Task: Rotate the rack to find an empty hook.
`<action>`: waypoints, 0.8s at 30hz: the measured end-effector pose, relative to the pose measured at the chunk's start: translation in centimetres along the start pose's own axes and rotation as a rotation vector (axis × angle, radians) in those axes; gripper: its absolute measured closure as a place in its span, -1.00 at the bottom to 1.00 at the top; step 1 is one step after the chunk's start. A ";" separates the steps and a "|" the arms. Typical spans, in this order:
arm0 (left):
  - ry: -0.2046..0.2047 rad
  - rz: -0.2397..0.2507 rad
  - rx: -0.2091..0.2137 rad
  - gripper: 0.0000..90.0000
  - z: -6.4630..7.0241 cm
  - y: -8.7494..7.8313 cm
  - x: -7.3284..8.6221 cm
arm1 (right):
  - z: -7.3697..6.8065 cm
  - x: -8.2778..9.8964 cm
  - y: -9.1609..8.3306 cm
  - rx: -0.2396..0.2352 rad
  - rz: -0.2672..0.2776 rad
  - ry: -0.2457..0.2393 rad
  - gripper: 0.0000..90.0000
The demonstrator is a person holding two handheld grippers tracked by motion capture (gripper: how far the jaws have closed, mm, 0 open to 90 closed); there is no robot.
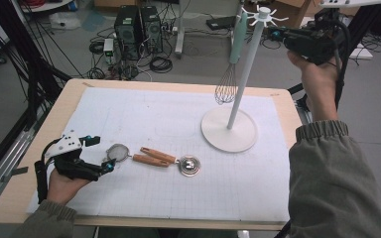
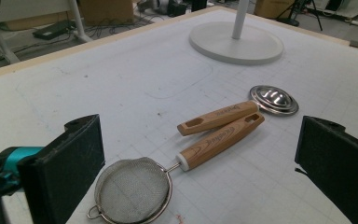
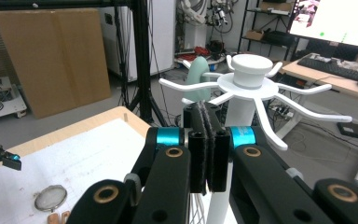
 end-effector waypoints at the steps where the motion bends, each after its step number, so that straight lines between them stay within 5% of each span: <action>1: 0.000 0.001 0.000 -0.96 0.0 0.0 0.0 | 0.0 0.1 -0.1 -0.002 -0.001 -0.001 0.99; 14: -0.004 0.001 -0.003 -0.96 0.0 0.0 0.0 | -2.1 1.9 -0.9 -0.084 0.068 0.032 0.30; 24: -0.004 -0.002 -0.005 -0.96 0.0 -0.1 0.1 | -4.4 4.8 0.3 -0.140 0.038 0.035 0.03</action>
Point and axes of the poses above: each handheld gripper's, and its own axes: y roughly forward along the jaws, x roughly out of its underside, z roughly to its right, the point moved 10 cm from there along y, roughly forward along the jaws, and after that the axes turned 11 degrees about -x, right-handed, at the moved point
